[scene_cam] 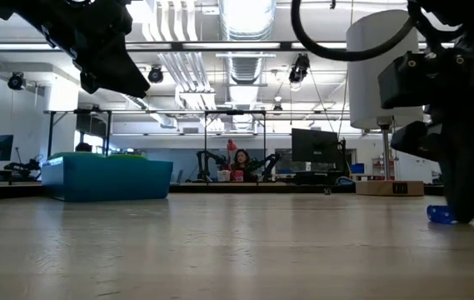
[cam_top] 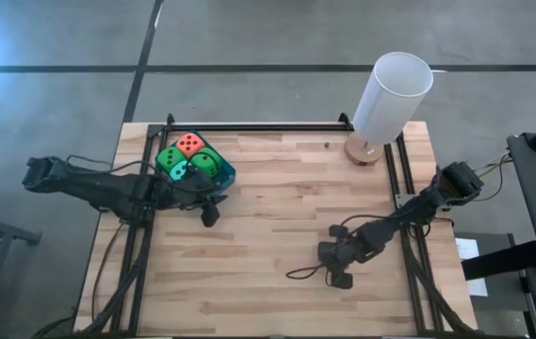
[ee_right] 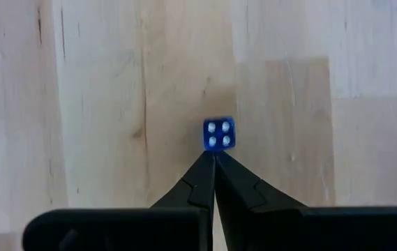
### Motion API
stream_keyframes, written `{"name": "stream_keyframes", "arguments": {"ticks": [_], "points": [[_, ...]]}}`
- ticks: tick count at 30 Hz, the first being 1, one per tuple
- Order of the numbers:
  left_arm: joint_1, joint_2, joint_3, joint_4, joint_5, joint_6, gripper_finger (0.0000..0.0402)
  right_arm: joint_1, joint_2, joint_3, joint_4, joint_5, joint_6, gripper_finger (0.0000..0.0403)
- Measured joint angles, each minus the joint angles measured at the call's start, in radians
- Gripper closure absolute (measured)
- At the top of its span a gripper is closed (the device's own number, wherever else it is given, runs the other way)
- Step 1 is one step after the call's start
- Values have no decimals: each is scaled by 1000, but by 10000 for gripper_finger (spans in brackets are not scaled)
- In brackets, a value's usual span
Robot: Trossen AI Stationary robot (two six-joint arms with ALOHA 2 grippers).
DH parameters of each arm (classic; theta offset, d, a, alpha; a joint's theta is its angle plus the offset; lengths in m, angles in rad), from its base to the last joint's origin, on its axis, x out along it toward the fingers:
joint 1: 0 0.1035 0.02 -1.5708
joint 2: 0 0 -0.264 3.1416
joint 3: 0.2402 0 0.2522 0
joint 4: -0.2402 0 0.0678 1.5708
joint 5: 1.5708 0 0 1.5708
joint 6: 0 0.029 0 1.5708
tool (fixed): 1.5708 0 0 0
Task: Pick & Place Dice
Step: Put the small blue dice into the blue bin
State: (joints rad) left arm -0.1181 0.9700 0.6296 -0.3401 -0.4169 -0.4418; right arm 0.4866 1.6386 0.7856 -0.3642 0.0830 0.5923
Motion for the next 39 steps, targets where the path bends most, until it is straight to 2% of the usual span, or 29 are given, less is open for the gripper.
{"name": "stream_keyframes", "arguments": {"ticks": [9,20,32,39], "points": [[0,0,0,0,0,0,249,-7,3,0,54,137,-74,394],[0,0,0,0,0,16,251,-29,2,0,170,130,-133,394],[0,0,0,0,0,19,248,10,-67,3,76,118,-99,394],[0,0,0,2,0,25,251,28,-49,2,71,24,-75,394]]}}
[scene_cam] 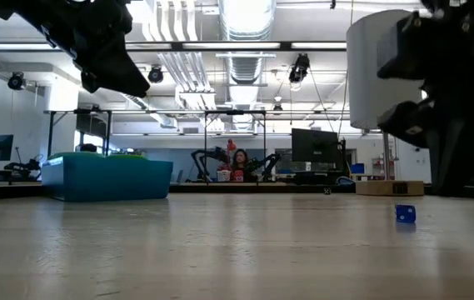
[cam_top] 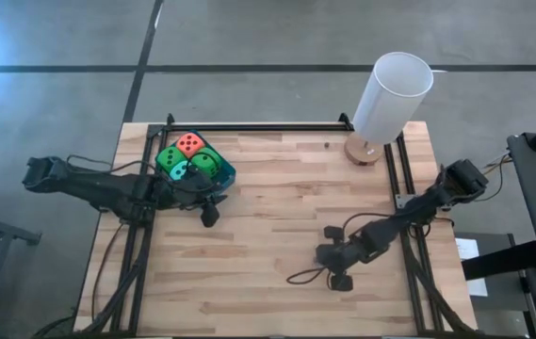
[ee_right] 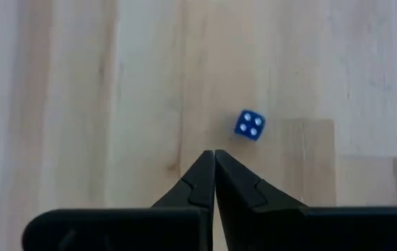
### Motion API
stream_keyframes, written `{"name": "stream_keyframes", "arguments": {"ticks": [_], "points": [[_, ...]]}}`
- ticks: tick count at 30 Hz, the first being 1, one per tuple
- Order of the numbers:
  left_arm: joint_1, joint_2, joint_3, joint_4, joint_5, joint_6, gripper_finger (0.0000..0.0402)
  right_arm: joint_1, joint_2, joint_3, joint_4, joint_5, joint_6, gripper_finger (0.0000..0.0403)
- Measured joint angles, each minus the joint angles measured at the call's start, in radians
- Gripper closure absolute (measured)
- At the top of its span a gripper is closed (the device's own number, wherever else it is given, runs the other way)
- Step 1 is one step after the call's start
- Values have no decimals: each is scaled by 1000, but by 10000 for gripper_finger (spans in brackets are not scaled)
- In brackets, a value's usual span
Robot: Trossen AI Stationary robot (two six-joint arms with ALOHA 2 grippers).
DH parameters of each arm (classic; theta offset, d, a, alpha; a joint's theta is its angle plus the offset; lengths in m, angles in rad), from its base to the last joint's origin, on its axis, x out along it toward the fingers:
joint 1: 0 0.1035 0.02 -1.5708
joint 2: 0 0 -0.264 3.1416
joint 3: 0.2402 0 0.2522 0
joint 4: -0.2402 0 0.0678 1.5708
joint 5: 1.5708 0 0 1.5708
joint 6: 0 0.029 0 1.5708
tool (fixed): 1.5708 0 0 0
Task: Pick & Place Dice
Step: Put the small blue dice into the blue bin
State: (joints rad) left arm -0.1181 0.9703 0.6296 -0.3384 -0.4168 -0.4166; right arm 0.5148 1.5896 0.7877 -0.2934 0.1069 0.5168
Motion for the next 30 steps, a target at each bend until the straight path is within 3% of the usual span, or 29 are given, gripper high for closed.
{"name": "stream_keyframes", "arguments": {"ticks": [7,30], "points": [[0,0,0,2,0,1,252,-20,79,4,21,-3,-10,394],[-1,0,0,5,0,1,247,-135,127,3,188,79,-230,394]]}}
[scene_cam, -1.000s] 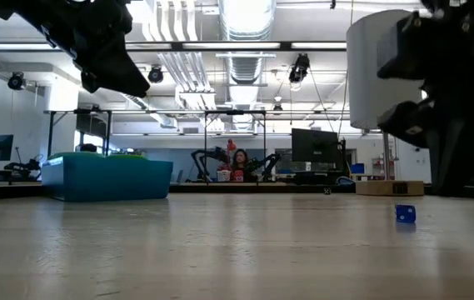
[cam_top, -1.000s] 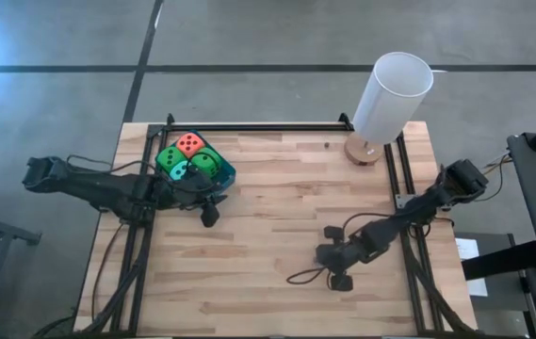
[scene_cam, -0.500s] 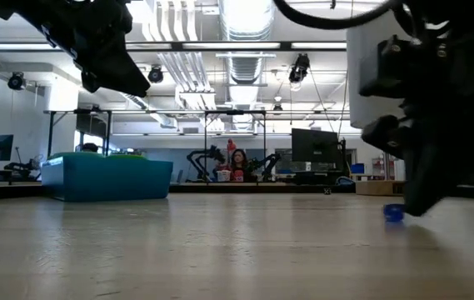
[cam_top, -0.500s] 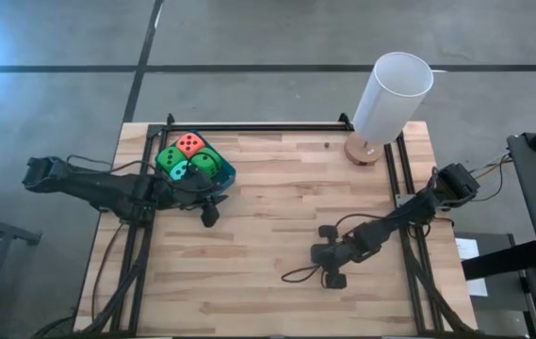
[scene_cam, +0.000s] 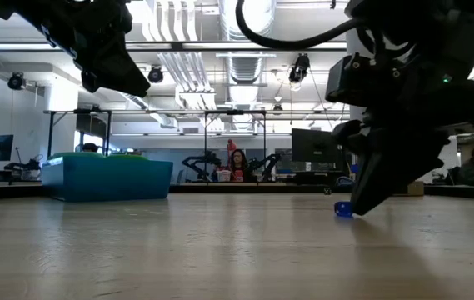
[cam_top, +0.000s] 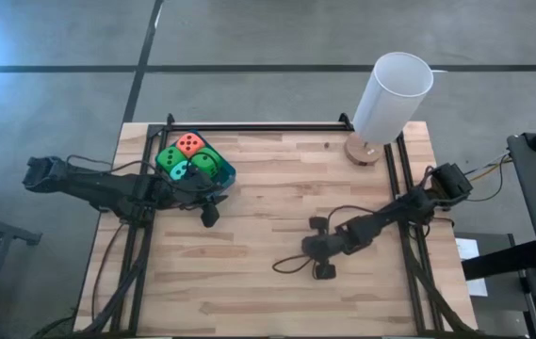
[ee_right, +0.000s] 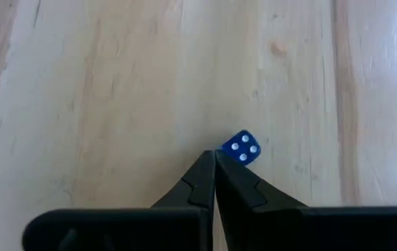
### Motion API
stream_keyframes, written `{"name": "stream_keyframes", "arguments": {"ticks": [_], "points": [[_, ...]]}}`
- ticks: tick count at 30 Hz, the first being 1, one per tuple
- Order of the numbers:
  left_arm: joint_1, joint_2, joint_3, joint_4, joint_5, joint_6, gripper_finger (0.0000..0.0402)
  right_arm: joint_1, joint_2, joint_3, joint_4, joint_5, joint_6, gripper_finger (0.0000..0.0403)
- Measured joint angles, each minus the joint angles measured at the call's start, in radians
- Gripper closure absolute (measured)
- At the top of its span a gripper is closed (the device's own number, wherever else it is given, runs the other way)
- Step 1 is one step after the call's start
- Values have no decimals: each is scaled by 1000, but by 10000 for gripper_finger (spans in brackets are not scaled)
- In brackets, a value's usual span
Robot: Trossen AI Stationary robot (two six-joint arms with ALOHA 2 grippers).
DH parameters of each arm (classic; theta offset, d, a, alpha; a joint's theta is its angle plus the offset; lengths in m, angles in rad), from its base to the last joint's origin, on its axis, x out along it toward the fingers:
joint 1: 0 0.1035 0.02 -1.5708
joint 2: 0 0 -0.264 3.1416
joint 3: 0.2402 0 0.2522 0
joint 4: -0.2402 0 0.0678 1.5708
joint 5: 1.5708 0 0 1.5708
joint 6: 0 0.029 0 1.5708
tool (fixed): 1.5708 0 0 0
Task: Pick & Place Dice
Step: Put the small blue dice into the blue bin
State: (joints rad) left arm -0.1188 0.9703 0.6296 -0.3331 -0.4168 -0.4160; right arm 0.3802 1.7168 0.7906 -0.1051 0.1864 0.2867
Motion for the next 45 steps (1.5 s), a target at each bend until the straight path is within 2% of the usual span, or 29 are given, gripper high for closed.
{"name": "stream_keyframes", "arguments": {"ticks": [6,21,30,35,45], "points": [[0,0,0,0,0,0,253,-43,0,0,16,3,-52,394],[0,0,0,0,3,0,247,-116,-4,0,19,113,-167,394],[0,0,0,-1,3,0,254,-113,-47,0,-19,114,-134,394],[0,0,0,-1,3,0,251,-116,-45,-5,-21,155,-112,394],[0,0,0,-1,3,0,253,-126,-44,-19,-16,158,-98,394]]}}
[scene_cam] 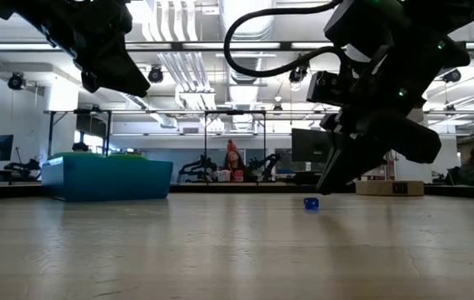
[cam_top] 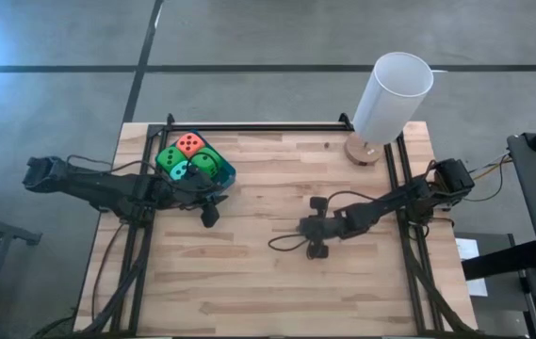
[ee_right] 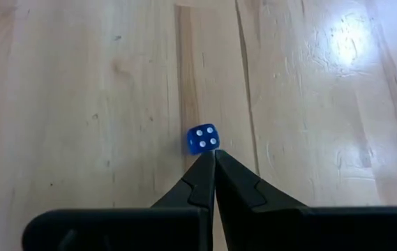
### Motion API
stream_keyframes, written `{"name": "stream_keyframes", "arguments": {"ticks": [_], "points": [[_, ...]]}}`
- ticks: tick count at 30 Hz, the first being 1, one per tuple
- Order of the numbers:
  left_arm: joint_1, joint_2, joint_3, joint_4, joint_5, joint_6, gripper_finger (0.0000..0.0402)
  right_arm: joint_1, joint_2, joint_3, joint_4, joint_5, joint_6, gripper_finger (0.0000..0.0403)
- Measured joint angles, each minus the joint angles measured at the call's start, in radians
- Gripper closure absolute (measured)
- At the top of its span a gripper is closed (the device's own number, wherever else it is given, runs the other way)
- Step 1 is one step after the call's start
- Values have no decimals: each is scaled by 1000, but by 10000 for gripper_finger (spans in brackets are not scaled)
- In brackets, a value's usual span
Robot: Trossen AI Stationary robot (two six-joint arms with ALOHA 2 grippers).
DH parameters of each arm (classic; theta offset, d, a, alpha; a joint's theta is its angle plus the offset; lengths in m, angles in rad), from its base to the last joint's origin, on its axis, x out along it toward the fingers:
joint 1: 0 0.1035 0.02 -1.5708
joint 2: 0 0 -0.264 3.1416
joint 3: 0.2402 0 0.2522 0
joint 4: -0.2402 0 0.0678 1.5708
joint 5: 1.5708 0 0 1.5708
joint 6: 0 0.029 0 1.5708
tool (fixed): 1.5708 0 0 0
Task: Pick & Place Dice
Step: Put the small blue dice into the blue bin
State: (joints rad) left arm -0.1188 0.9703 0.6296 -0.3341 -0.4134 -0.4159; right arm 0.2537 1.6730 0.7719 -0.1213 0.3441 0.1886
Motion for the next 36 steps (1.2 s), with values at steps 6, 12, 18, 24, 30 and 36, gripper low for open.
{"name": "stream_keyframes", "arguments": {"ticks": [6,12,18,24,30,36], "points": [[0,0,0,0,0,0,256,-5,0,-7,8,0,3,394],[0,0,0,0,0,0,250,-6,0,-36,82,0,13,394],[0,0,0,0,0,0,248,-6,0,-76,124,-1,25,394],[0,0,0,0,0,0,255,-6,15,-78,192,-3,25,394],[0,0,0,1,3,0,256,-5,79,-75,242,-10,20,394],[0,0,-1,0,4,0,250,-6,114,-52,286,-5,13,394]]}}
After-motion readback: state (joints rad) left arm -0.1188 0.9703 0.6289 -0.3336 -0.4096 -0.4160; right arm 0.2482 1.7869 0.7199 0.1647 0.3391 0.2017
